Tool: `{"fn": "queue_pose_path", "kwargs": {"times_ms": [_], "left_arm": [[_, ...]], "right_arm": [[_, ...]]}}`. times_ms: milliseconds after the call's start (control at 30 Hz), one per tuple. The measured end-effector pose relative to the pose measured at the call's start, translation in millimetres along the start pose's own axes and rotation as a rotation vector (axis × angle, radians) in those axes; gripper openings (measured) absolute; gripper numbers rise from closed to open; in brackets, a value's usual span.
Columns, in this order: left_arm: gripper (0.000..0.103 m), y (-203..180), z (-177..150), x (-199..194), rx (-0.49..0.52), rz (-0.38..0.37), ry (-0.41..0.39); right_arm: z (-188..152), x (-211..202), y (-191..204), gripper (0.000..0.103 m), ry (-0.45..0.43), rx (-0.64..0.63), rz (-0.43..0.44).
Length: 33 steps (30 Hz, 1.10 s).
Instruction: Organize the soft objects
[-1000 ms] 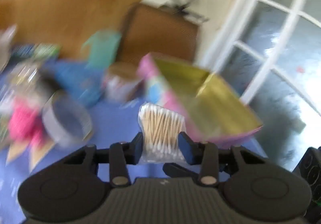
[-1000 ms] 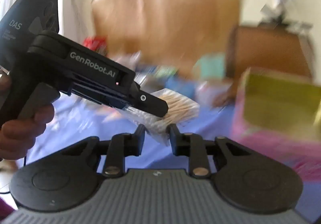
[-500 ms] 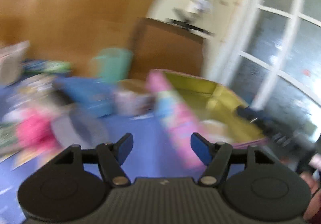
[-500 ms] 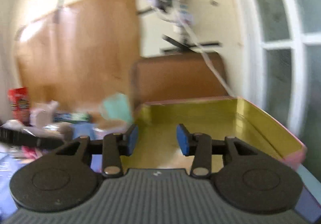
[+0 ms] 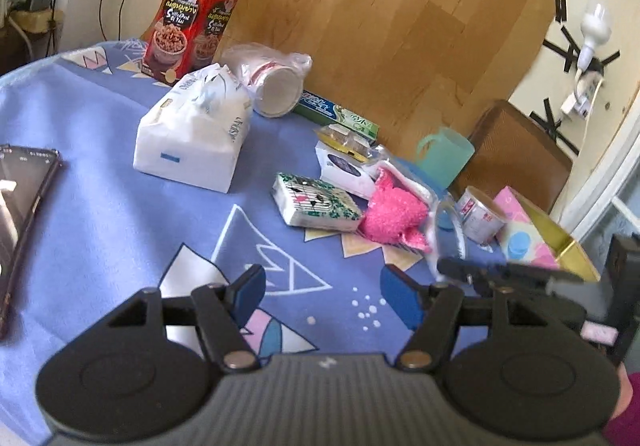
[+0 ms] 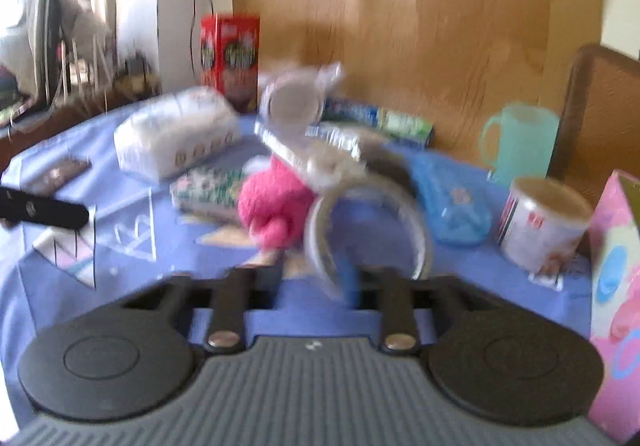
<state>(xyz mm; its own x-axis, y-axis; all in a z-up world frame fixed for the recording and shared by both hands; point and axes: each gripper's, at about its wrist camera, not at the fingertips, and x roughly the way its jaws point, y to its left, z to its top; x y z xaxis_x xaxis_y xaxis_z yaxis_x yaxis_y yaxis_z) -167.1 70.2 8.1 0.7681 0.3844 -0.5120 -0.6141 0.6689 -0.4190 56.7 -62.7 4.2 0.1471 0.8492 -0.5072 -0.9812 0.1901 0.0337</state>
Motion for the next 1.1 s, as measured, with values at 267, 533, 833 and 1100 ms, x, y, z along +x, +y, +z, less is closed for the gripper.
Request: {"fn": "queue_pose_path", "kwargs": {"times_ms": [267,533,833,1100], "left_arm": [[0.068,-2,-6,9,-0.037,-0.051,0.009],[0.073,11,-14,-8,-0.07,-0.036,-0.03],[0.073,20,-12,-15,-0.081,-0.055,-0.064],[0.073,-27,-15,20,0.027,-0.203,0.026]], "right_arm": [[1,-52,27,0.039,-0.06,-0.068,-0.02],[72,38,16,0.079,-0.078,0.007,-0.041],[70,-5,-44,0.01,-0.202,0.295,-0.122],[-25,-105,-50,0.014,-0.199,0.417,-0.153]]}}
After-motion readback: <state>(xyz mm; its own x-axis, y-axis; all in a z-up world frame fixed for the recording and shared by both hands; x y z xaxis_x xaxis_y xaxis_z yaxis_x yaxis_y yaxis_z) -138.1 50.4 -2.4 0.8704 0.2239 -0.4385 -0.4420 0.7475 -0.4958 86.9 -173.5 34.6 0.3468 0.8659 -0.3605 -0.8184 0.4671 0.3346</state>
